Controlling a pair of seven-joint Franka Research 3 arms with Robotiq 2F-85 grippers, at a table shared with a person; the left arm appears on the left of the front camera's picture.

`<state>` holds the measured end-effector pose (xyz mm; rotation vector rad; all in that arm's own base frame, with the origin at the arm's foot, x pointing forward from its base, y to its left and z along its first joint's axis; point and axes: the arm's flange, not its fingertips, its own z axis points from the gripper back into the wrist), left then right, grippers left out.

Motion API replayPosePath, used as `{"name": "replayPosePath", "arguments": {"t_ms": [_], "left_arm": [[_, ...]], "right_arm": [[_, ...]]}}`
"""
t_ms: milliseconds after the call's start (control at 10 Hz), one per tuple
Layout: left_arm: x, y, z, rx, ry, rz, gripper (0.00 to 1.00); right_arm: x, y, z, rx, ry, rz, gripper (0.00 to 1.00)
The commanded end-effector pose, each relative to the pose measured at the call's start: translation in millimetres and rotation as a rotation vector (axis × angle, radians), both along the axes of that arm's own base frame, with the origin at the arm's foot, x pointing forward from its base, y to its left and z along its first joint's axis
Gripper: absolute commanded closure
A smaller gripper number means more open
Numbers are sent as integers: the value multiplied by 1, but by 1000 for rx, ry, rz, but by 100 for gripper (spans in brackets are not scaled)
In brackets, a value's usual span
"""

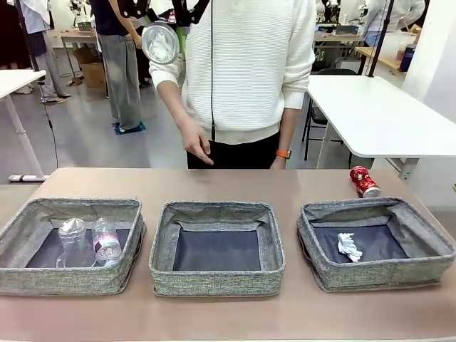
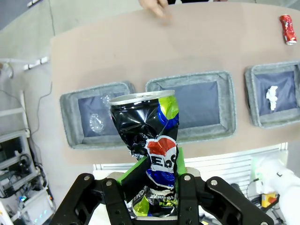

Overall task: Sort the waste into the appropriate baskets.
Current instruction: Place the picked waste into the Fabric basket indicated by the person.

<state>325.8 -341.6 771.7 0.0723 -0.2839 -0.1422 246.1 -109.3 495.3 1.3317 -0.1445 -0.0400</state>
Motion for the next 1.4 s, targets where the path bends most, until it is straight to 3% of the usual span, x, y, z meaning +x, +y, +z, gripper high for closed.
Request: {"name": "replayPosePath", "arguments": {"t_ms": [0, 600, 700, 800, 900, 1000, 1100, 1200, 1300], "left_arm": [[-2, 4, -3, 10, -21, 21, 75], [0, 0, 0, 0, 0, 0, 75], [18, -23, -60, 94, -3, 159, 75], [25, -39, -129, 100, 50, 128, 75], [31, -54, -194, 76, 164, 74, 75], [38, -65, -241, 99, 277, 24, 75], [44, -72, -246, 104, 355, -54, 75], [46, -79, -246, 142, 311, -56, 75], [47, -80, -246, 135, 317, -68, 75]], "right_arm": [[1, -2, 3, 17, -19, 6, 0], [1, -2, 3, 17, -19, 6, 0], [1, -2, 3, 17, -19, 6, 0], [1, -2, 3, 17, -19, 6, 0], [1, -2, 3, 17, -19, 6, 0], [1, -2, 3, 17, -19, 6, 0], [1, -2, 3, 17, -19, 6, 0], [1, -2, 3, 17, -19, 6, 0], [1, -2, 3, 17, -19, 6, 0]]}}
